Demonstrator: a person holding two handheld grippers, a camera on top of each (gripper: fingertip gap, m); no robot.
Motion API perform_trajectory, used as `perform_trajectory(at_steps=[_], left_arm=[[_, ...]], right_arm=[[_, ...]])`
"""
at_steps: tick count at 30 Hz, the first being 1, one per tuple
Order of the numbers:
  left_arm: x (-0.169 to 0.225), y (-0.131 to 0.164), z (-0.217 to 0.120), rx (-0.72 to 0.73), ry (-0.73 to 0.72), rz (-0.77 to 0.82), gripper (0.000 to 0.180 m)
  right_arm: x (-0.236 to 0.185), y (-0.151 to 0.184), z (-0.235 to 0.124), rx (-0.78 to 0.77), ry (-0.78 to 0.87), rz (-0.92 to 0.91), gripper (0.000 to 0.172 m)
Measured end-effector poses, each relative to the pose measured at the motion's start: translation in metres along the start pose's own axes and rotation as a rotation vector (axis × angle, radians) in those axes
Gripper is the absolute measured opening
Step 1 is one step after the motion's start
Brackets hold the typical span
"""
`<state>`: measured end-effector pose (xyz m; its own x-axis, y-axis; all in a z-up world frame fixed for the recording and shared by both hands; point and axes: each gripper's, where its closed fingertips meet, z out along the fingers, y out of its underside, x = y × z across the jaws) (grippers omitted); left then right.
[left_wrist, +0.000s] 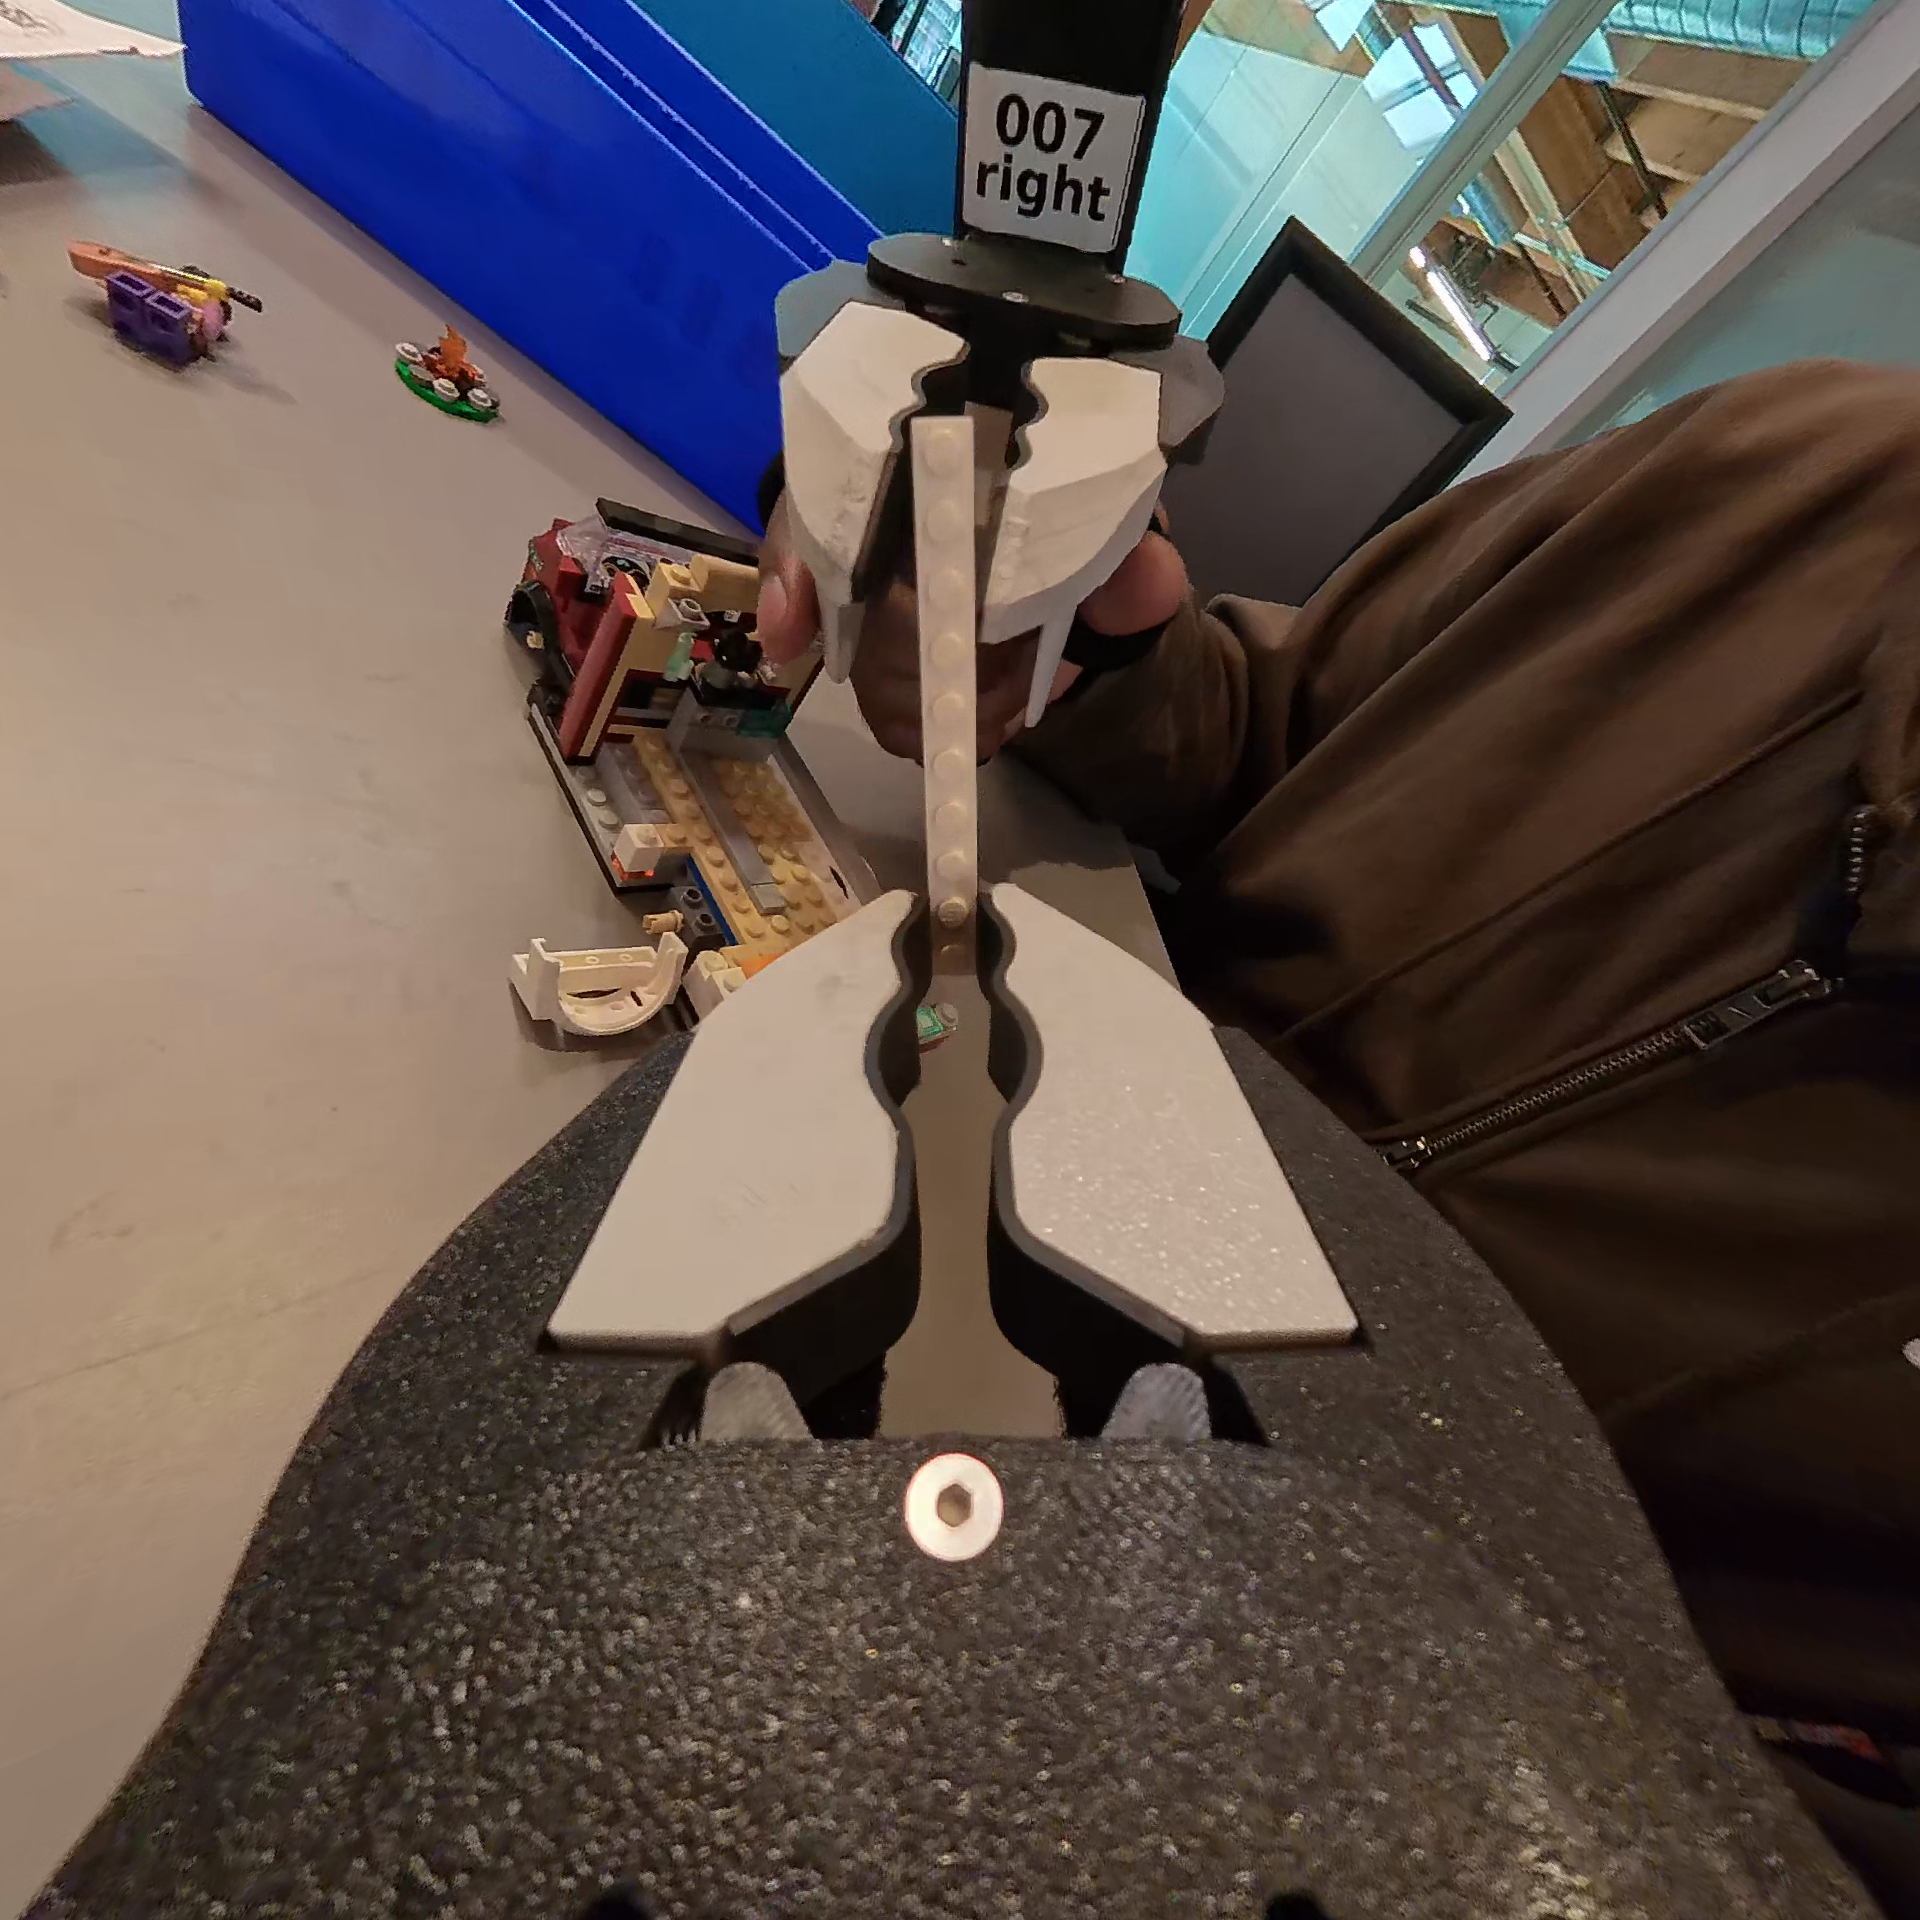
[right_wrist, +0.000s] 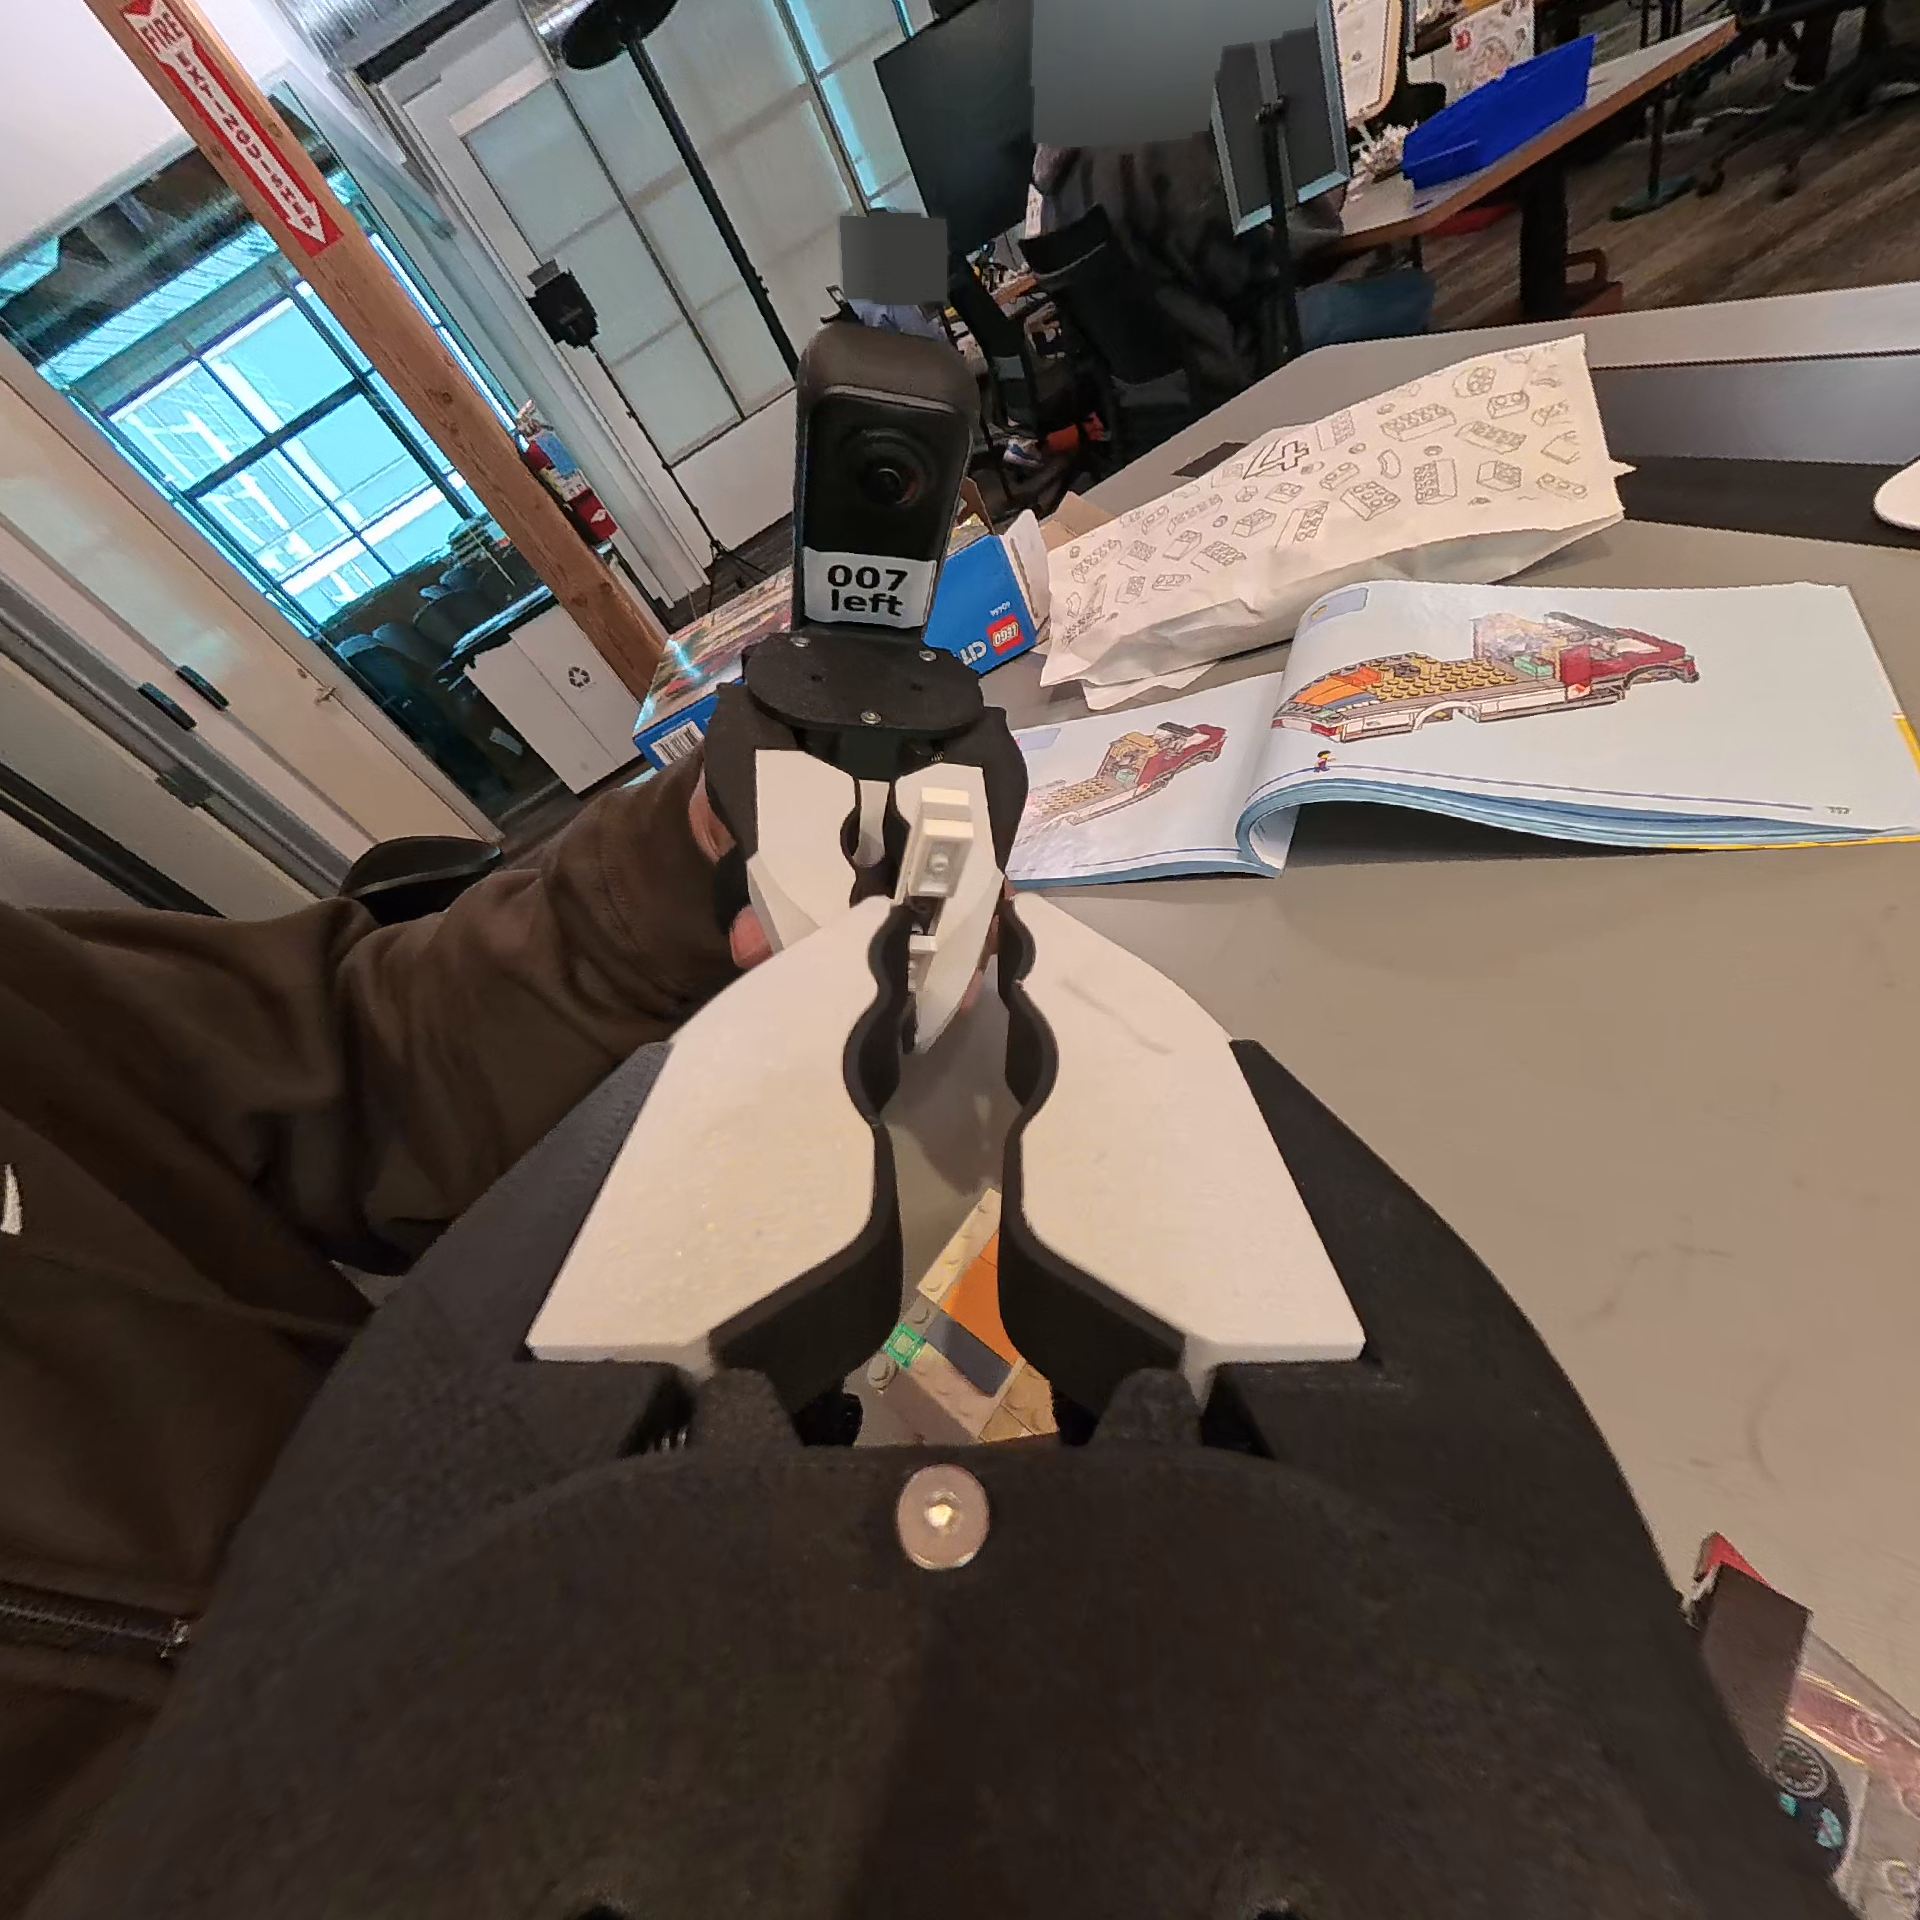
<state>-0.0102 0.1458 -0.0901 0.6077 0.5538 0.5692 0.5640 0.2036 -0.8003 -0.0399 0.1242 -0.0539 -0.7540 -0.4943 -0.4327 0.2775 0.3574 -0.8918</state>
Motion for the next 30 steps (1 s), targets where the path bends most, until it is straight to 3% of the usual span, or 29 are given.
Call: perform_trajectory(at_steps=[14, 18, 25, 30], left_arm=[[-0.007, 0.009, 0.005, -0.044, -0.031, 0.008, 0.008], [-0.015, 0.009, 0.0, -0.065, -0.104, 0.03, 0.01], [-0.004, -0.017, -0.007, 0.04, -0.18, 0.273, 0.011], [0.003, -0.01, -0.001, -0.006, -0.17, 0.362, 0.014]], right_arm=[[0.002, 0.0, -0.003, 0.026, -0.002, 0.003, 0.011], [-0.003, 0.004, -0.002, 0.008, -0.02, -0.034, 0.008], [-0.01, 0.028, 0.01, -0.14, 0.039, -0.256, 0.008], [-0.015, 0.029, 0.011, -0.135, 0.004, -0.252, 0.008]])
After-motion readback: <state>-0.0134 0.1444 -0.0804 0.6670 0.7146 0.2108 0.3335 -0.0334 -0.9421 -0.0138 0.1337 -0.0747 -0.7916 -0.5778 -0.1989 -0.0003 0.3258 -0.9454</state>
